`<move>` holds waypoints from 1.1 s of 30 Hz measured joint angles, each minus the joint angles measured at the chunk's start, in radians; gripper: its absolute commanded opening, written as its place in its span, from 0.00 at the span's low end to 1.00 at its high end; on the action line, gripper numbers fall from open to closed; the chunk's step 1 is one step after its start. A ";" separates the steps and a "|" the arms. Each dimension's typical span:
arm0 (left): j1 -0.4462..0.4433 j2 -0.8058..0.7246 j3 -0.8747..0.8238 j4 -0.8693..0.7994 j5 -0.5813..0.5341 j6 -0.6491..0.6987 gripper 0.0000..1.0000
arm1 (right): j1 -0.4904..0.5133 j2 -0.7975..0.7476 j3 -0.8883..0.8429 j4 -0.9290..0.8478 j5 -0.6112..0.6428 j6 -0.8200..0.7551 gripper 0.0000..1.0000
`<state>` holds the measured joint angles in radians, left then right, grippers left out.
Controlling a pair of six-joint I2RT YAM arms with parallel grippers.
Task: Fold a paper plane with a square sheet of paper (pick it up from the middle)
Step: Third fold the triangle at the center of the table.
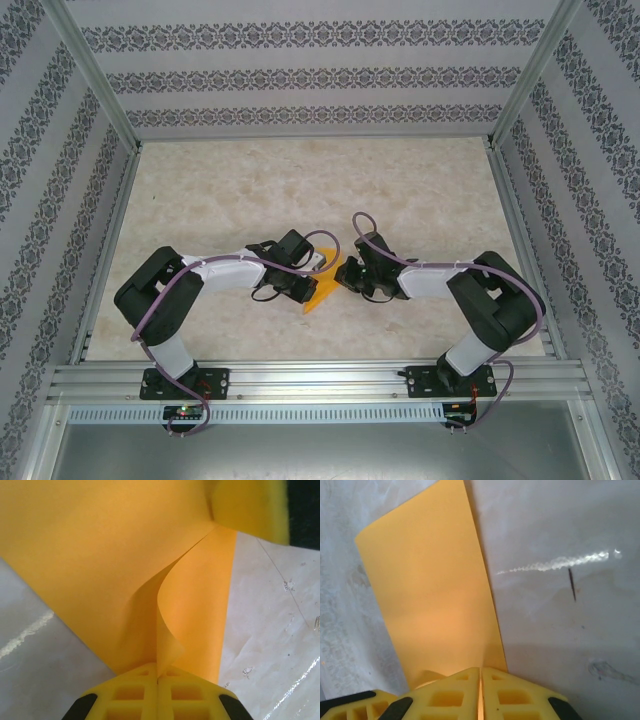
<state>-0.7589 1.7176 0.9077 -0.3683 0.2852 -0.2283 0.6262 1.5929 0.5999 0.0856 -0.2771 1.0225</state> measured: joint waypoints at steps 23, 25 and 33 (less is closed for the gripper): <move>0.000 -0.002 0.000 -0.002 -0.008 -0.005 0.13 | 0.063 0.068 0.021 0.074 -0.027 0.022 0.08; 0.000 -0.005 0.002 -0.012 -0.018 -0.013 0.17 | 0.068 0.068 0.023 0.071 -0.018 0.022 0.08; 0.018 -0.126 0.042 -0.101 -0.090 -0.105 0.43 | 0.072 0.068 0.029 0.060 -0.008 0.010 0.08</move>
<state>-0.7406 1.5917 0.9501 -0.4698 0.1947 -0.3328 0.6987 1.6608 0.6289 0.1452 -0.2855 1.0328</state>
